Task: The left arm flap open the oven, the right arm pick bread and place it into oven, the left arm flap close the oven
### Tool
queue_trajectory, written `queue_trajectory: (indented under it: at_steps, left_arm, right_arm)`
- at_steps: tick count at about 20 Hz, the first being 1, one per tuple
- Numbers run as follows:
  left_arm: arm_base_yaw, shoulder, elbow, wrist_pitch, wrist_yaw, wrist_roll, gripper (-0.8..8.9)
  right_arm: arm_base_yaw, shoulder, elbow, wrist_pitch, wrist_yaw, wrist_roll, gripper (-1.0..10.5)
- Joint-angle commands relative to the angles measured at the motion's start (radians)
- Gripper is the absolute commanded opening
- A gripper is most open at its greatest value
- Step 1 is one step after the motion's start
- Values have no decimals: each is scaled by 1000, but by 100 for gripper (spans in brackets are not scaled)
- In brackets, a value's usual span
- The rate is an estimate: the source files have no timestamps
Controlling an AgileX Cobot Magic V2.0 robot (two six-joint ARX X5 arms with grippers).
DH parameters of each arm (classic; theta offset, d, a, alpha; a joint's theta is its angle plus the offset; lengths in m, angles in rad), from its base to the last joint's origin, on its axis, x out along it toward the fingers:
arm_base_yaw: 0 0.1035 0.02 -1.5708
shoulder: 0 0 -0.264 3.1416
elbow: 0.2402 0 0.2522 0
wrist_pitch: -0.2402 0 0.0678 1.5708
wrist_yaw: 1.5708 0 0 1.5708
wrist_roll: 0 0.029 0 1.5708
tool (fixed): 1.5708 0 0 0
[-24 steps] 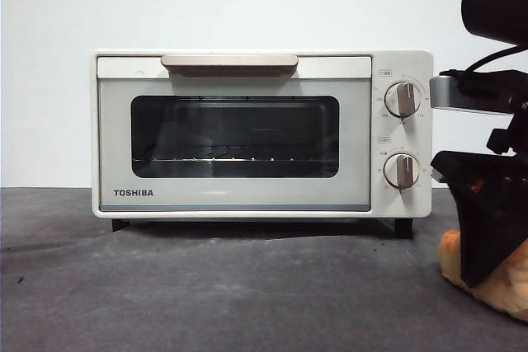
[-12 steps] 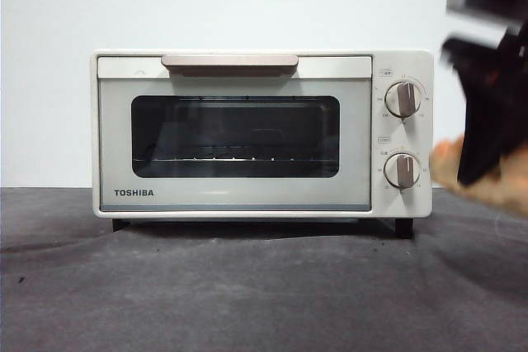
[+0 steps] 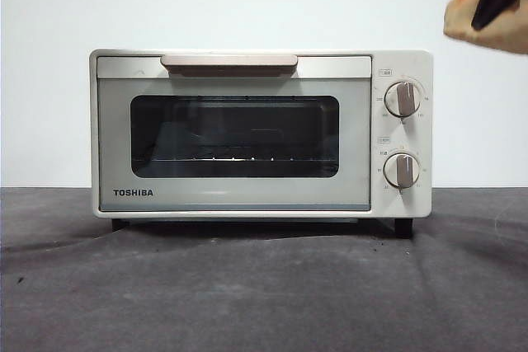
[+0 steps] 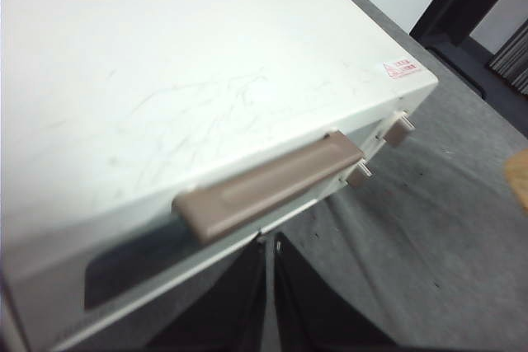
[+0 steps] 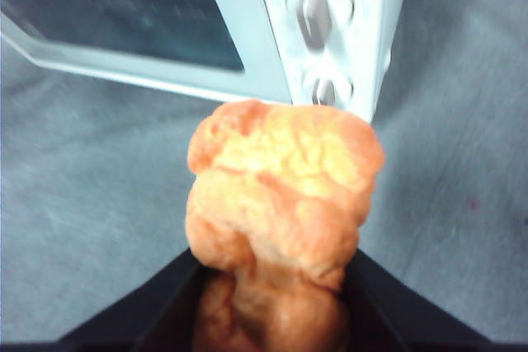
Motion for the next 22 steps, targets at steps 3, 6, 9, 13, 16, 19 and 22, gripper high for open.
queue_trajectory:
  at_steps: [3, 6, 9, 13, 16, 19, 22]
  left_arm:
    - [-70, 151, 93, 83, -76, 25, 18]
    - [-101, 235, 140, 96, -114, 47, 18]
    - [-127, 292, 158, 104, -126, 64, 18]
    - [-154, 337, 158, 106, -171, 87, 18]
    - [-167, 361, 158, 106, -192, 108, 18]
    - [-187, 368, 158, 92, -199, 109, 18]
    - [-221, 368, 158, 51, -199, 114, 17]
  right_arm:
    - [6, -15, 26, 3, 1, -10, 191]
    - [6, -14, 26, 3, 1, -10, 191]
    - [6, -14, 26, 3, 2, -14, 191]
    - [6, -14, 26, 3, 2, -14, 191]
    - [6, -14, 26, 3, 2, -14, 191]
    - [6, -14, 26, 3, 2, -16, 191]
    - [6, -14, 26, 5, 2, -16, 191]
